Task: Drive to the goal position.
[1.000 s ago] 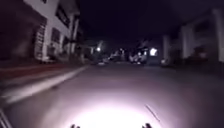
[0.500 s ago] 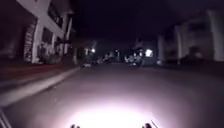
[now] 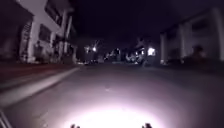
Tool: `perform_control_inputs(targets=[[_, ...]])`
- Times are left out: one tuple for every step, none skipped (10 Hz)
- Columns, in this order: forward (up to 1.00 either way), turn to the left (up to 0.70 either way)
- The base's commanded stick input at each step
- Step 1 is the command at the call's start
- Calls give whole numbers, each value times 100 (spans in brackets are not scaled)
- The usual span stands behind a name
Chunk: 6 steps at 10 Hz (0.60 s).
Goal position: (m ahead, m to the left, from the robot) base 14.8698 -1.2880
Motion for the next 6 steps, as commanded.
perform_control_inputs(targets=[[85,0],[85,0],[85,0],[85,0],[85,0],[85,0]])
